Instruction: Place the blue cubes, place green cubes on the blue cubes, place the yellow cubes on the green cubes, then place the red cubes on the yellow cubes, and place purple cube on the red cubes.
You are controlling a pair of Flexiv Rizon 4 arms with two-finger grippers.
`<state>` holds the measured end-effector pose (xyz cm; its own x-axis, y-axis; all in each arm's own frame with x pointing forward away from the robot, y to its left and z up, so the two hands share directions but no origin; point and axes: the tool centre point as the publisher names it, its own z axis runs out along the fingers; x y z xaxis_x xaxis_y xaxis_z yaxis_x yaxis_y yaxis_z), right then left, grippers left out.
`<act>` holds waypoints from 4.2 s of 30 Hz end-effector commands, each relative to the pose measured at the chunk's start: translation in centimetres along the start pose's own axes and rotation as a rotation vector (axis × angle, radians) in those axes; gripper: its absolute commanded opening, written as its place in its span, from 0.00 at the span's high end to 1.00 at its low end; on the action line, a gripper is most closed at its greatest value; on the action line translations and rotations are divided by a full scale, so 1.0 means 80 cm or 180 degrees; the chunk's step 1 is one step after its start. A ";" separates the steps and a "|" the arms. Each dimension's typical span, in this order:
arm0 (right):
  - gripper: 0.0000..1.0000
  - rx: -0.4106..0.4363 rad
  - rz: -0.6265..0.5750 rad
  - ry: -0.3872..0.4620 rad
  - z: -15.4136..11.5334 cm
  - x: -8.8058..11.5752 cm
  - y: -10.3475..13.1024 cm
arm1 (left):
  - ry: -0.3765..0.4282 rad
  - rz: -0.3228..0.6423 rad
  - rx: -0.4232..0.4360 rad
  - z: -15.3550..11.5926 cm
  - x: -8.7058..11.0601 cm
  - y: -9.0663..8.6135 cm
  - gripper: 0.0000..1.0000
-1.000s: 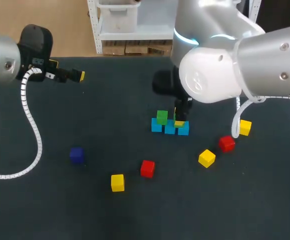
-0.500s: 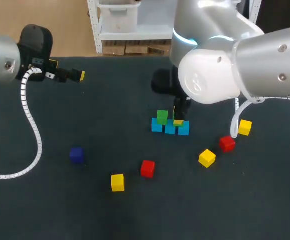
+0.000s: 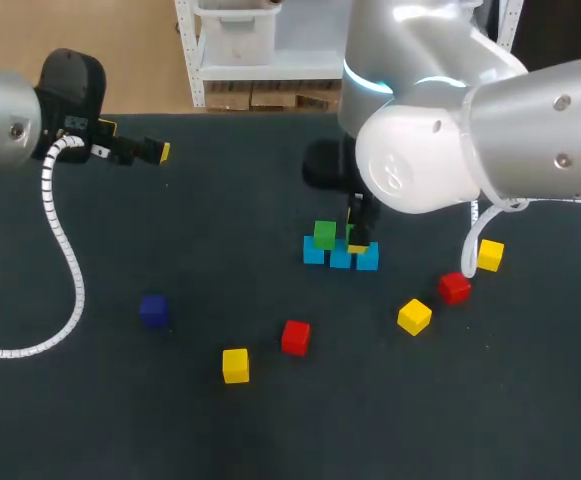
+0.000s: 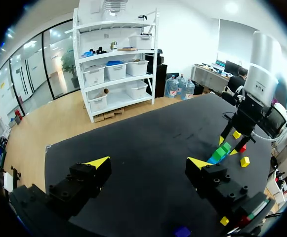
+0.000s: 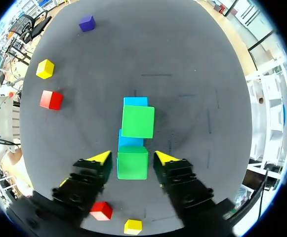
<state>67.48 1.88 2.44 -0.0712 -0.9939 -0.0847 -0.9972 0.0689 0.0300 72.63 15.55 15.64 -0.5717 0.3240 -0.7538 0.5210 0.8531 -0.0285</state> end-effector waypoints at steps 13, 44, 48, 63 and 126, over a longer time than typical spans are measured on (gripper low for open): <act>0.00 0.0067 0.0227 -0.0159 -0.032 0.020 -0.007 | -0.0014 0.0007 0.0037 0.000 0.001 0.003 0.00; 0.00 0.0143 -0.0044 -0.0120 -0.034 0.010 -0.015 | -0.0014 0.0007 0.0037 0.000 0.001 0.003 0.00; 0.00 0.0125 -0.0063 -0.0085 -0.027 0.006 -0.018 | -0.0014 0.0007 0.0037 0.000 0.001 0.003 0.00; 0.24 -0.0001 -0.0142 0.0025 -0.012 0.006 -0.006 | -0.0014 0.0007 0.0037 0.000 0.001 0.003 0.00; 0.51 0.0104 0.0387 -0.0206 -0.022 0.018 -0.032 | -0.0014 0.0007 0.0037 0.000 0.001 0.003 0.00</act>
<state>69.23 0.17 4.55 -0.1802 -0.9746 -0.1332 -0.9834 0.1816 0.0021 72.62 15.55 15.64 -0.5717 0.3239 -0.7538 0.5210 0.8531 -0.0285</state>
